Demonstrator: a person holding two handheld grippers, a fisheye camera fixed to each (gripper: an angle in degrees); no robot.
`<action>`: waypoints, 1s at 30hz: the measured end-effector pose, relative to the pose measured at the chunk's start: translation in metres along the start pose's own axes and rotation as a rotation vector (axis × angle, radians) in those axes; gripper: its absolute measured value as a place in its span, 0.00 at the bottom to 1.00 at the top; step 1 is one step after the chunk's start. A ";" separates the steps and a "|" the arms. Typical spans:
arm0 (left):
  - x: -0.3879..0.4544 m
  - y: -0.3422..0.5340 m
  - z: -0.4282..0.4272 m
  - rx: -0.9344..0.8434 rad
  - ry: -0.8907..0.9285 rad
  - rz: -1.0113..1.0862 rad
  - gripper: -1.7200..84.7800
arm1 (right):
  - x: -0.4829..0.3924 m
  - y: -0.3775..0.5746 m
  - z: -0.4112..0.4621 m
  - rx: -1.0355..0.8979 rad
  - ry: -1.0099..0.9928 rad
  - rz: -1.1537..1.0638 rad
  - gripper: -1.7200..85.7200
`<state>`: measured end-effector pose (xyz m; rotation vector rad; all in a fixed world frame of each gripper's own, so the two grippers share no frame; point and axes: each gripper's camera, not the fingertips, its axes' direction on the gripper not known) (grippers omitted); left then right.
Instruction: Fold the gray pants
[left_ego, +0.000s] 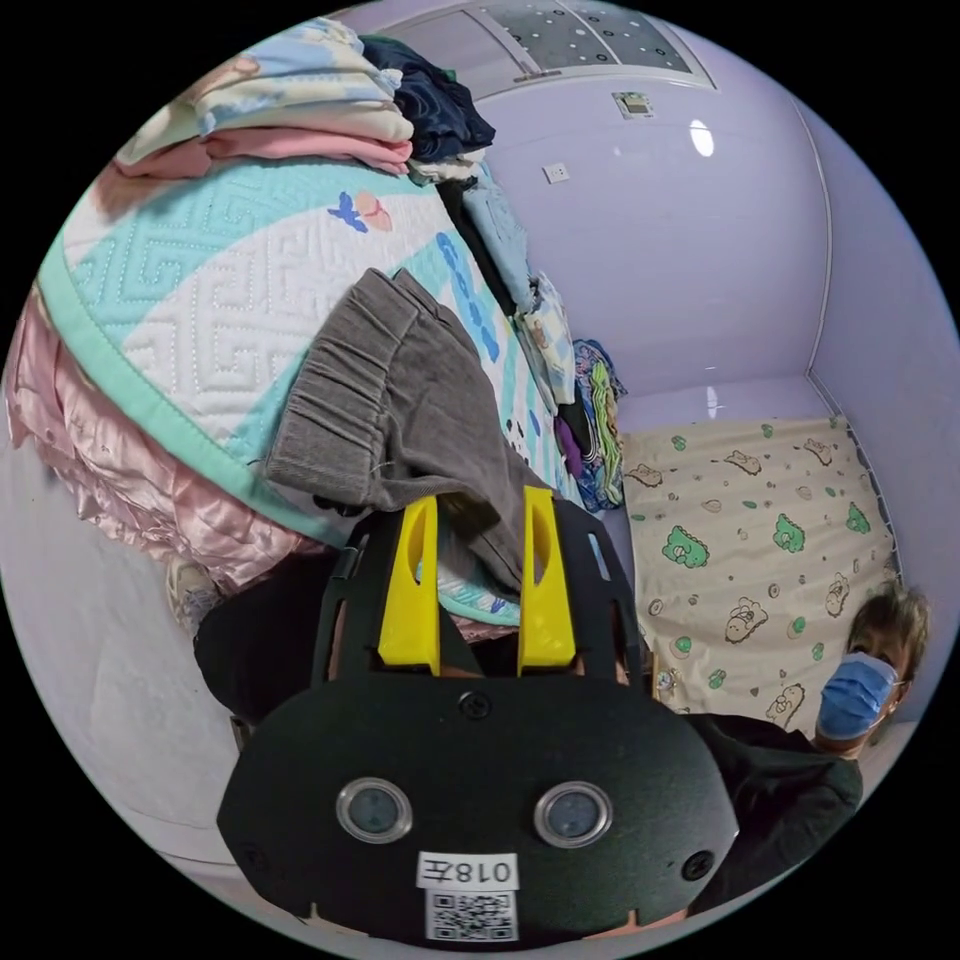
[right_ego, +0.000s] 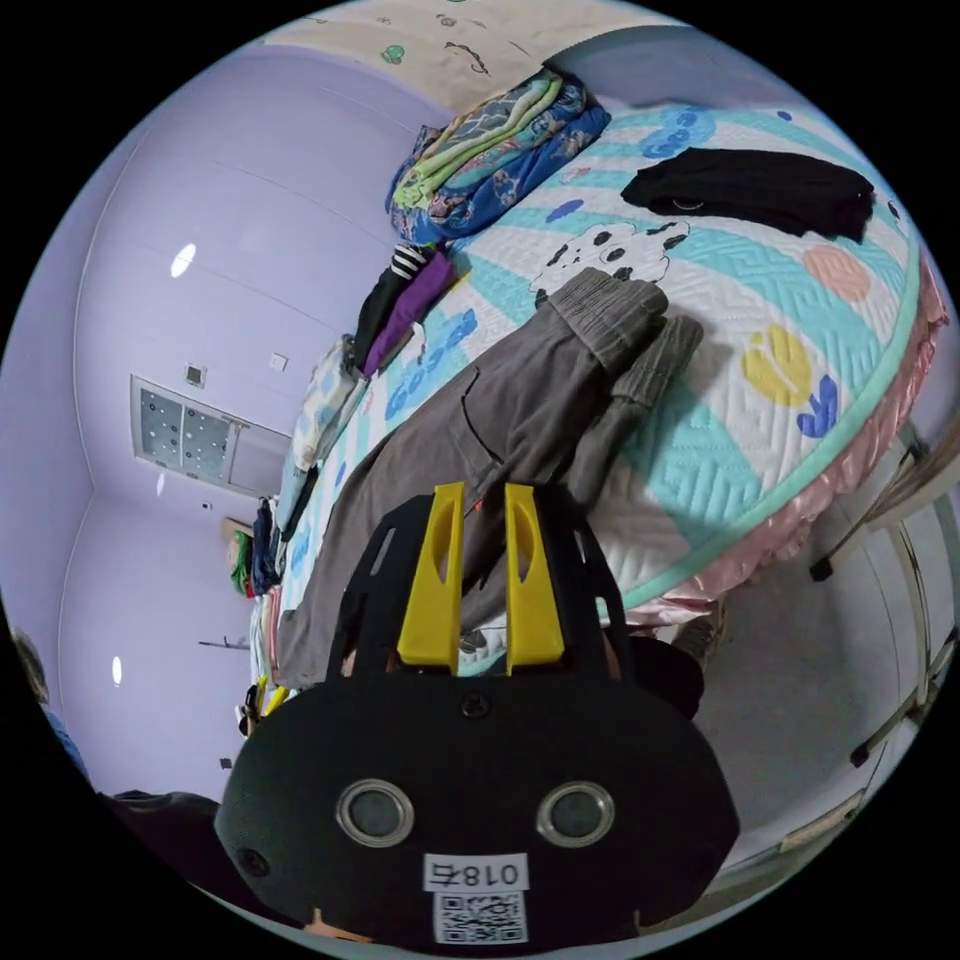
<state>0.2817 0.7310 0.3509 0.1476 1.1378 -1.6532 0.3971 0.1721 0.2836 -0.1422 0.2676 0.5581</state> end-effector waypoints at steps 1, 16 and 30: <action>-0.001 0.000 -0.001 -0.001 0.000 -0.005 0.15 | -0.001 -0.001 0.000 -0.005 0.000 0.006 0.07; -0.012 -0.013 -0.017 -0.039 -0.191 -0.044 0.07 | -0.021 -0.006 -0.003 -0.099 0.169 -0.072 0.03; 0.122 -0.051 -0.089 0.163 -0.088 0.378 0.01 | -0.042 -0.021 -0.090 0.171 -0.304 -0.164 0.02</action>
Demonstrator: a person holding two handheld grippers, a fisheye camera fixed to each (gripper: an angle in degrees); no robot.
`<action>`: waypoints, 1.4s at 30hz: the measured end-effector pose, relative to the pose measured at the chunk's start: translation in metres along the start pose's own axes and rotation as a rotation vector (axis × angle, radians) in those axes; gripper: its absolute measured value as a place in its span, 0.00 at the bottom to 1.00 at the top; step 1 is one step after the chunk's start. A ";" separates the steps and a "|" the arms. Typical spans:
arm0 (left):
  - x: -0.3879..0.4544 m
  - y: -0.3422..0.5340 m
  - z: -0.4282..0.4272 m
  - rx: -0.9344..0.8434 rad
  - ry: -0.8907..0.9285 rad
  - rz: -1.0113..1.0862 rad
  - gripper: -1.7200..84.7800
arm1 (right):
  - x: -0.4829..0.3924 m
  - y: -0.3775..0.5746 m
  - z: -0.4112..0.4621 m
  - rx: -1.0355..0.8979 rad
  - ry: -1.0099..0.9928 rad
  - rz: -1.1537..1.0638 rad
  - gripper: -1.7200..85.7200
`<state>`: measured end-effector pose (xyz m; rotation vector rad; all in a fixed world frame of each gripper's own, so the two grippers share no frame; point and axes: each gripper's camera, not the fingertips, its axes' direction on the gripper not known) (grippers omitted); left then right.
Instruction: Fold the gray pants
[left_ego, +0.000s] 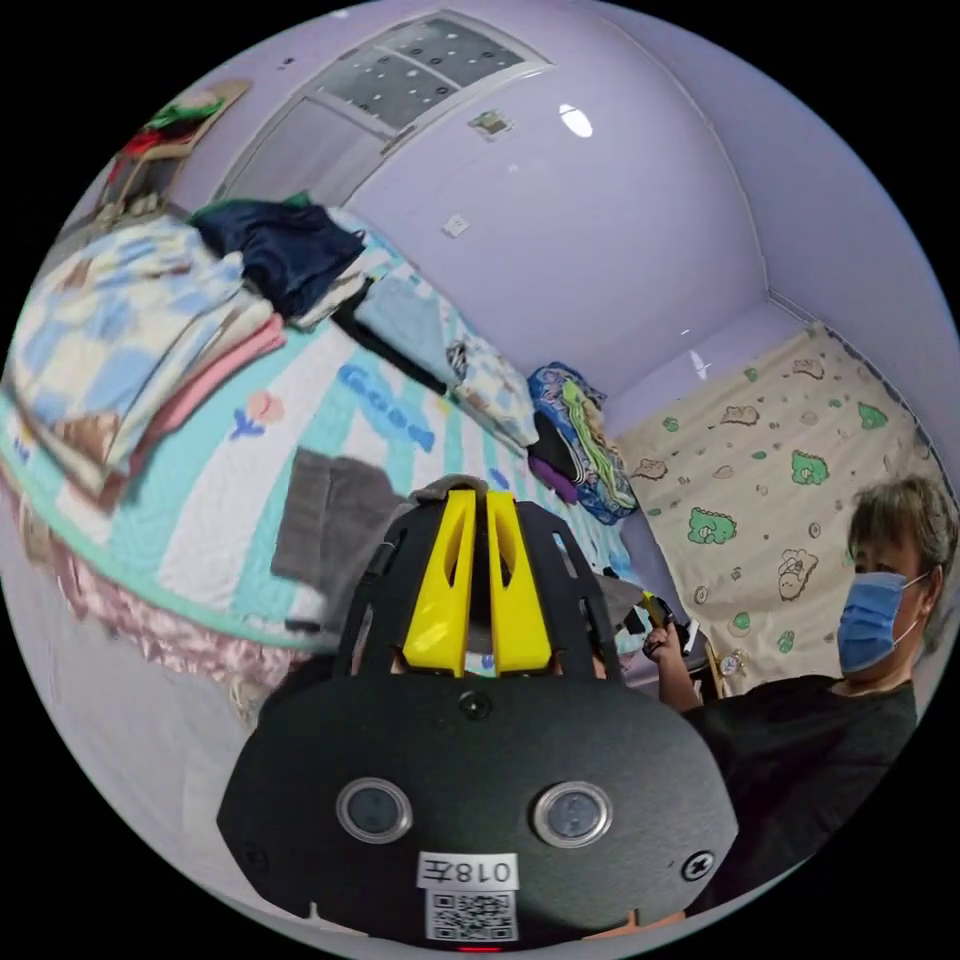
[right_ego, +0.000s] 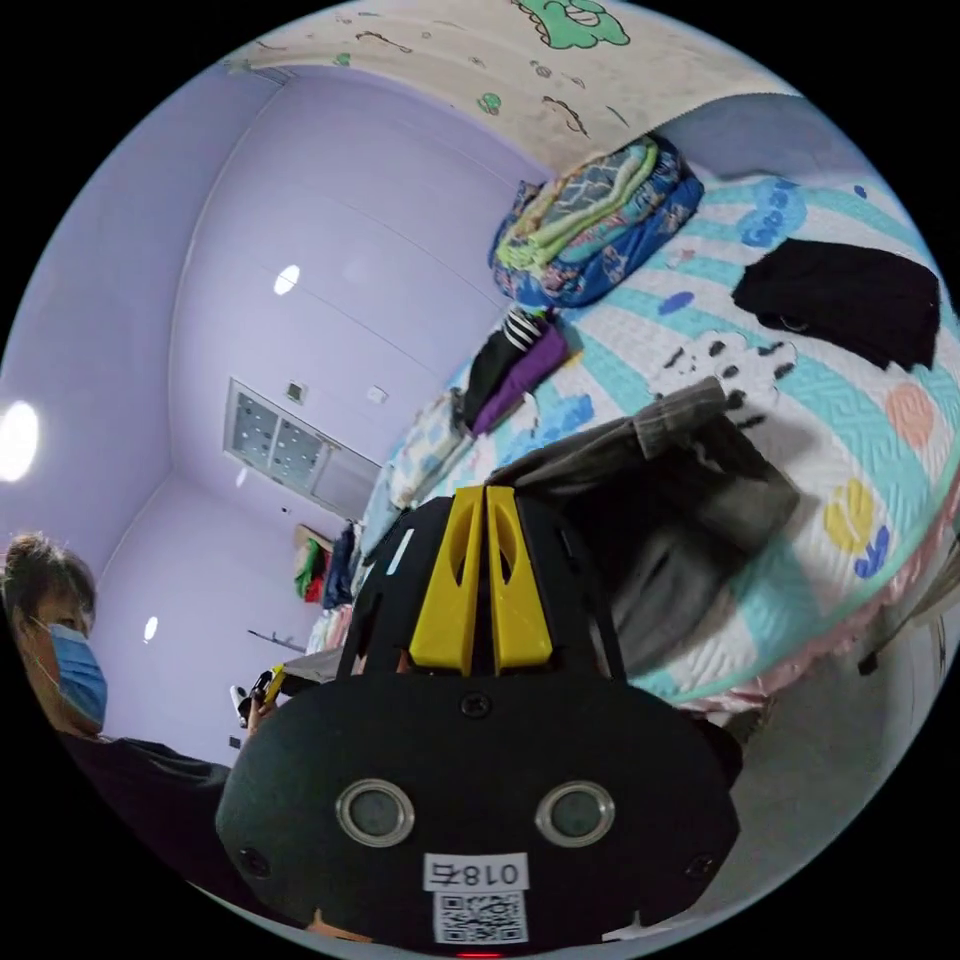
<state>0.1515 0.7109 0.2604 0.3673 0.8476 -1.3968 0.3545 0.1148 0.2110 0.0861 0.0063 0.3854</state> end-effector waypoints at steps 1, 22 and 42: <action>0.001 -0.013 0.003 0.004 0.007 0.014 0.01 | -0.005 -0.016 0.006 0.013 -0.025 -0.008 0.02; -0.182 -0.014 0.042 -0.023 -0.031 -0.256 0.15 | 0.046 -0.019 0.069 -0.100 -0.092 0.025 0.13; -0.213 0.090 0.042 -0.177 -0.240 -0.390 0.17 | 0.103 0.078 -0.012 -0.031 0.311 0.201 0.15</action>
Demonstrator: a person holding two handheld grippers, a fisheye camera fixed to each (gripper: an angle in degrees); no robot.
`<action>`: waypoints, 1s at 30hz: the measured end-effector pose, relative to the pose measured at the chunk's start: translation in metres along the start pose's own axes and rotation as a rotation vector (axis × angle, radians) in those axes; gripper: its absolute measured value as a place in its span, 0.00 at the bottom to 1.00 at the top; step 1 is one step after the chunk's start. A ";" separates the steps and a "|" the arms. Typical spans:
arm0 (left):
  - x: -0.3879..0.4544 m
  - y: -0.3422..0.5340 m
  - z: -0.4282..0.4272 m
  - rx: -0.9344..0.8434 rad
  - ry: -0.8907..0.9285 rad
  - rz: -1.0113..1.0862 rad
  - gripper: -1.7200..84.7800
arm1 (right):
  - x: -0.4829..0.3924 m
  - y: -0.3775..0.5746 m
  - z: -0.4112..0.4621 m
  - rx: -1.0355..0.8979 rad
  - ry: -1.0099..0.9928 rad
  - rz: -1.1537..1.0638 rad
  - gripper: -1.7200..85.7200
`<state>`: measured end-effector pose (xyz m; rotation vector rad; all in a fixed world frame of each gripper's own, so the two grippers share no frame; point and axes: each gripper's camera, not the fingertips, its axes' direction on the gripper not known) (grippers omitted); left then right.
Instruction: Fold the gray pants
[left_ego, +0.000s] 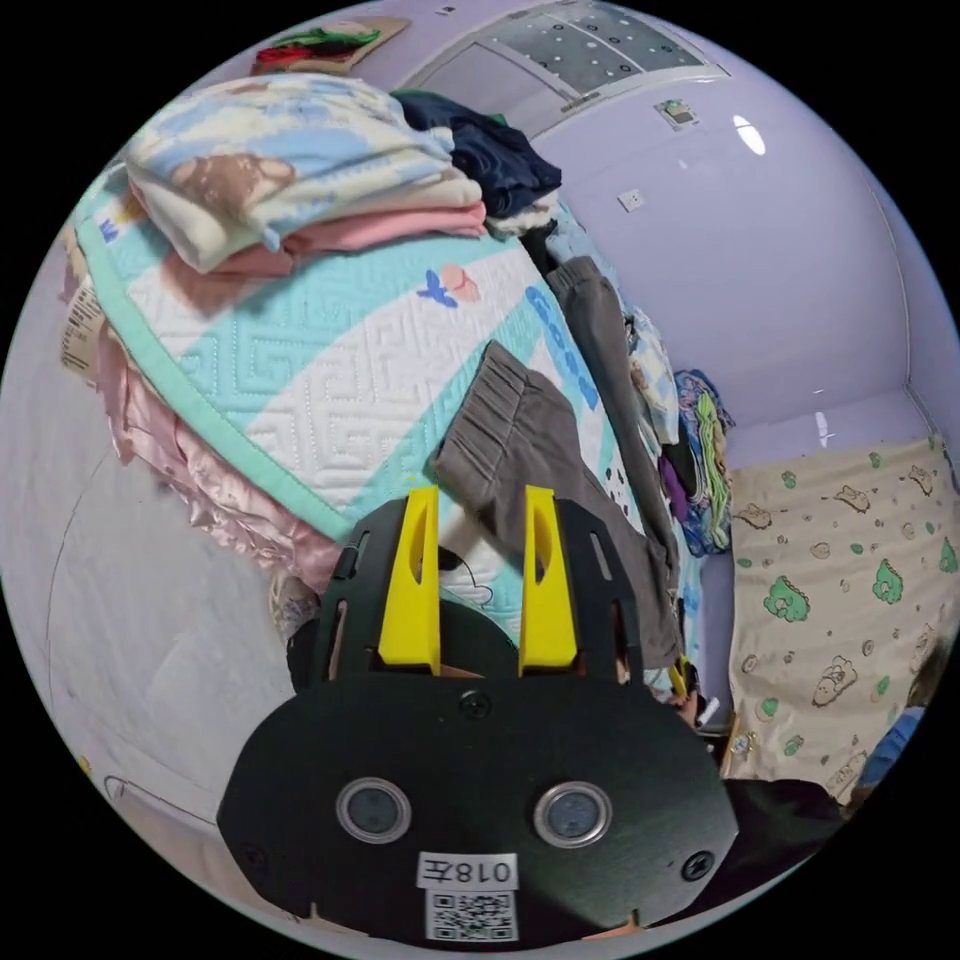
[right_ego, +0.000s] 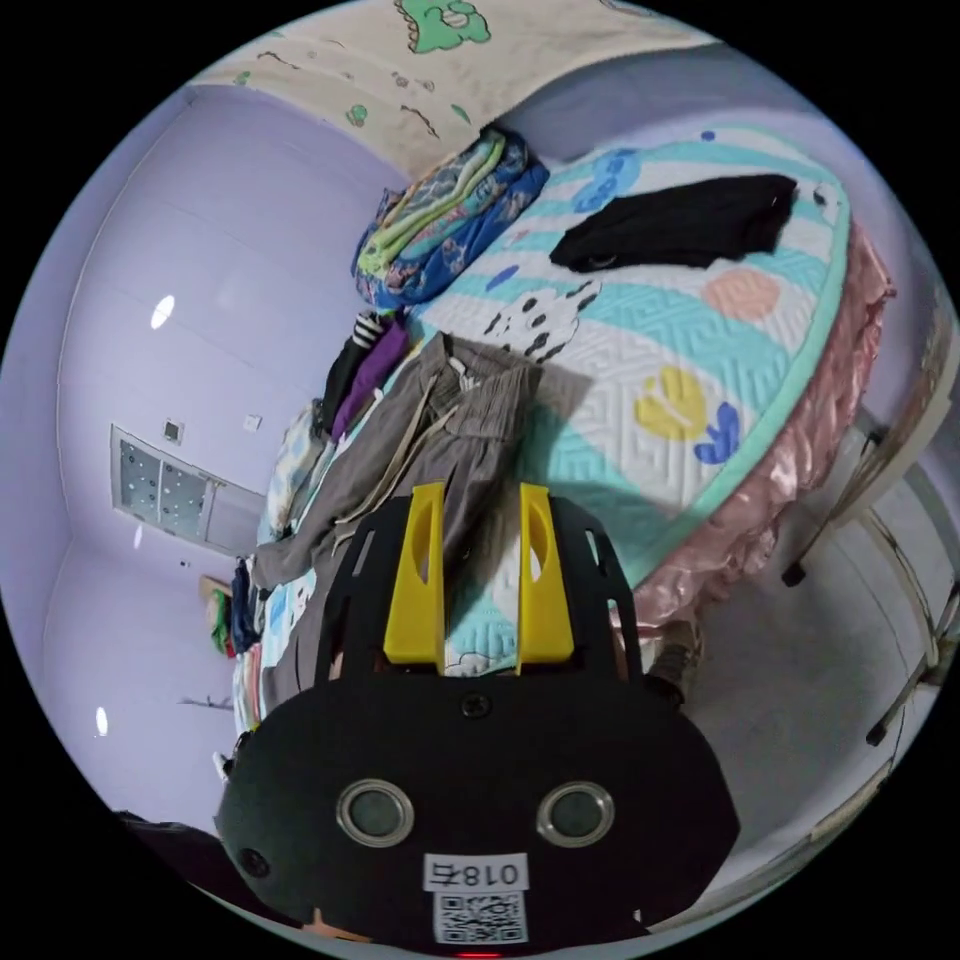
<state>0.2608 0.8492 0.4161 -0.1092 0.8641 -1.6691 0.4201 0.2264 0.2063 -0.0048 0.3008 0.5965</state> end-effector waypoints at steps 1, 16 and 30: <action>-0.001 -0.002 0.005 -0.015 0.005 0.000 0.17 | -0.001 -0.001 0.006 -0.014 -0.037 0.001 0.15; 0.010 -0.018 0.008 0.056 -0.114 0.096 0.05 | -0.043 -0.008 -0.024 0.017 -0.074 -0.069 0.03; -0.050 -0.006 -0.008 0.156 -0.160 -0.058 0.15 | 0.027 0.037 -0.073 -0.021 0.002 0.051 0.10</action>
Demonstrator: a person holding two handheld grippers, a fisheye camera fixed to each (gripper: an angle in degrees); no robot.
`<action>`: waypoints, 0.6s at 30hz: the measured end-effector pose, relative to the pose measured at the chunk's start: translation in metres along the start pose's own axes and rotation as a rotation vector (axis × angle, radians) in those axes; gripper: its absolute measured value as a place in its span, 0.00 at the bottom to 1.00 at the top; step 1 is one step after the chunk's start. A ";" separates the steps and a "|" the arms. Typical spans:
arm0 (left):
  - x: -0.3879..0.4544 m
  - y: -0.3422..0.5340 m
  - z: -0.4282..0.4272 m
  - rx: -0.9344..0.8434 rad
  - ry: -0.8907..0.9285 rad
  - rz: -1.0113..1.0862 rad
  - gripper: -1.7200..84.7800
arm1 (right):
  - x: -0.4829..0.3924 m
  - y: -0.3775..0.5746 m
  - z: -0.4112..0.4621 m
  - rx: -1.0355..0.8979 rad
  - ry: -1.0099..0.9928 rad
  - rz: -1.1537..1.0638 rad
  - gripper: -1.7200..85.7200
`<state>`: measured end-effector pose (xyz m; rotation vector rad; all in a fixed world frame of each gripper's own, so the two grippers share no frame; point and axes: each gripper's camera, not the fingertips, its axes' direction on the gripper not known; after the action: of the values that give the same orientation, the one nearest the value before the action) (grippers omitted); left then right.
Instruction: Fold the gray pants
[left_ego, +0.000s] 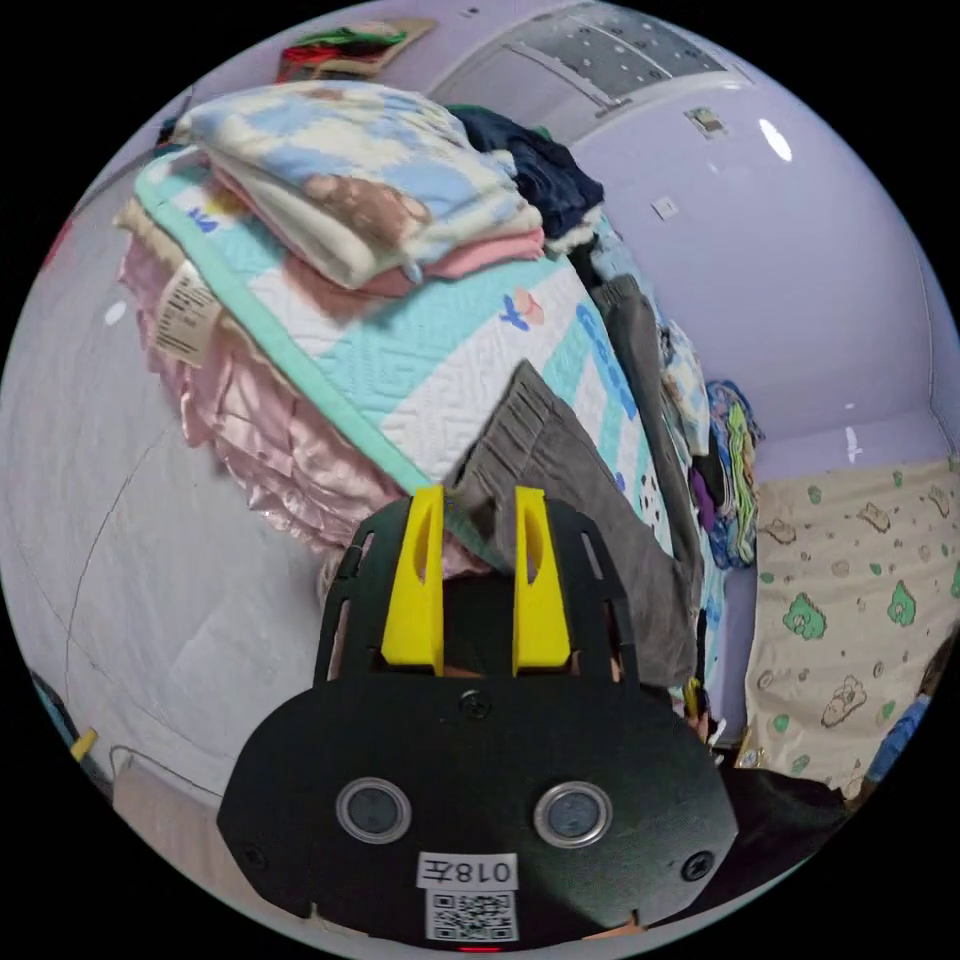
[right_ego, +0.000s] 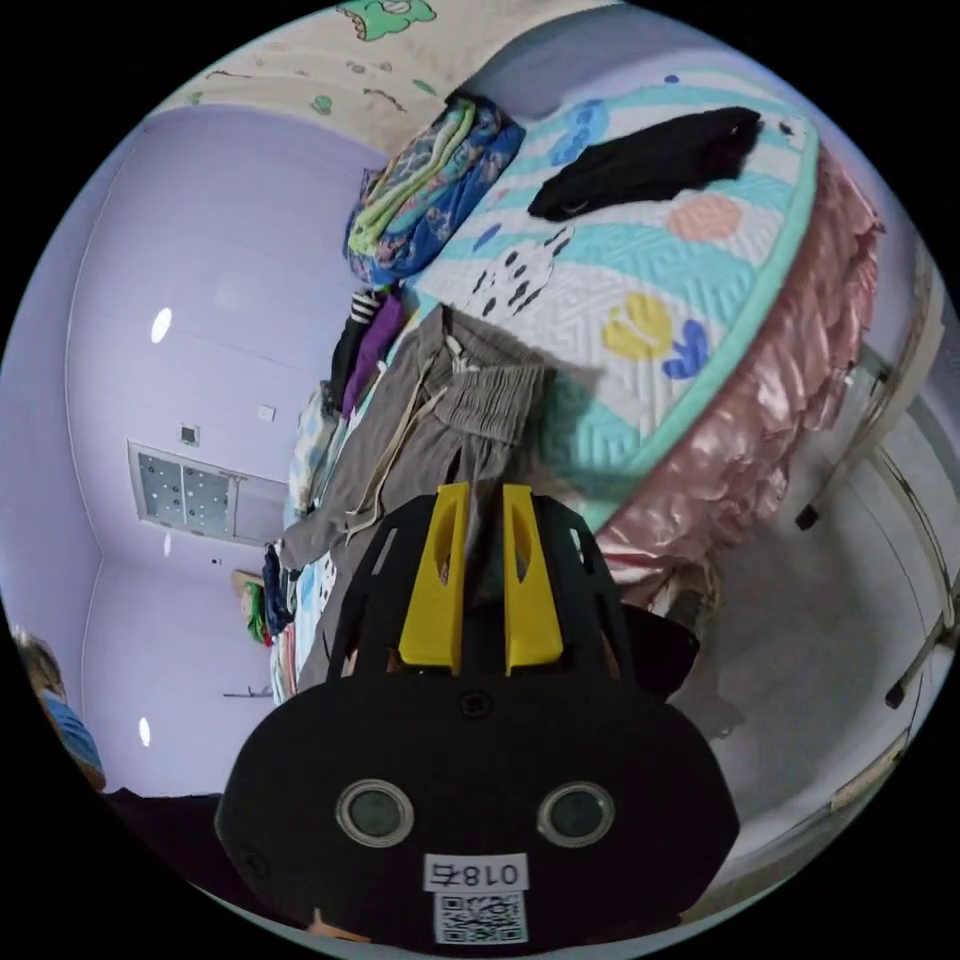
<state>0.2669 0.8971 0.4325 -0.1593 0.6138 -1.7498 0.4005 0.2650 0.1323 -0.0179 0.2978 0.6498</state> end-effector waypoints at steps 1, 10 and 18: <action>0.003 -0.004 -0.003 0.036 -0.006 0.009 0.15 | -0.007 0.002 -0.016 0.027 0.013 -0.043 0.11; 0.188 -0.151 0.142 0.104 -0.041 0.567 0.15 | -0.131 0.009 0.007 -0.072 -0.094 -0.474 0.11; 0.286 -0.270 0.339 0.048 -0.176 0.738 0.18 | -0.219 0.036 0.107 -0.291 -0.177 -0.693 0.11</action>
<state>0.0963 0.5609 0.7904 -0.0405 0.4244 -1.0216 0.2421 0.1759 0.2988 -0.3272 0.0121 -0.0012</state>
